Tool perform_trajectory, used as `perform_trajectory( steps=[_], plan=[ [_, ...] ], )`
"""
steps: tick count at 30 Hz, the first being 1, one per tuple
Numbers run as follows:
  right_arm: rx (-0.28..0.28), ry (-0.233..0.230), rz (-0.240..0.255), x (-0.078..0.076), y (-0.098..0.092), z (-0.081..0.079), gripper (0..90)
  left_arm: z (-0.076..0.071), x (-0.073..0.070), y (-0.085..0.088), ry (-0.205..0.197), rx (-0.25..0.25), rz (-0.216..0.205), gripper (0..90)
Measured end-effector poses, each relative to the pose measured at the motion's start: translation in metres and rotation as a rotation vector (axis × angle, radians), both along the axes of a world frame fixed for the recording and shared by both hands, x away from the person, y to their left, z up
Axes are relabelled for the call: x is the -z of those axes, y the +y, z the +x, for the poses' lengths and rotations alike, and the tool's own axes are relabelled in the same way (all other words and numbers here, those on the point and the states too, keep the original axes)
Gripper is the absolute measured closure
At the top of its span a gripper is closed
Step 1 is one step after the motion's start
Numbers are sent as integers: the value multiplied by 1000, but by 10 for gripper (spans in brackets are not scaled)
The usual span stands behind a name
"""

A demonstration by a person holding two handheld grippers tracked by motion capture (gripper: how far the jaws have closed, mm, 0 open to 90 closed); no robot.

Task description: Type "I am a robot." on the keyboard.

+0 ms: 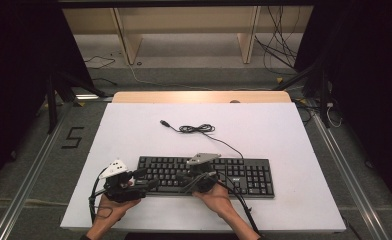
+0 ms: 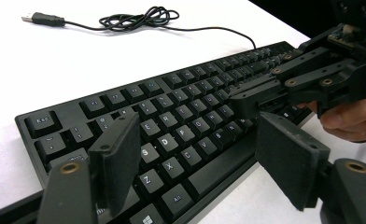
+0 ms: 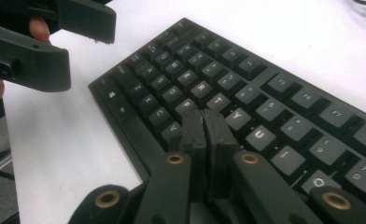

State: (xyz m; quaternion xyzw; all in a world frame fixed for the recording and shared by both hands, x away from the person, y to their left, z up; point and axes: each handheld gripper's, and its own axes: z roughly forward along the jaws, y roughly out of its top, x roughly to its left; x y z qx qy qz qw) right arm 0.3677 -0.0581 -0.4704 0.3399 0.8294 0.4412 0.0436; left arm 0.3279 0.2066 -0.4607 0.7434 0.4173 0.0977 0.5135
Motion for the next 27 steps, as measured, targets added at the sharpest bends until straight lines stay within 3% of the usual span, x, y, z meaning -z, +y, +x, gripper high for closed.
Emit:
perform_trajectory(
  steps=[27],
  plan=[
    [-26,20,-37,11,13,0,900,-2,0,0,-5,4,-2,290]
  ],
)
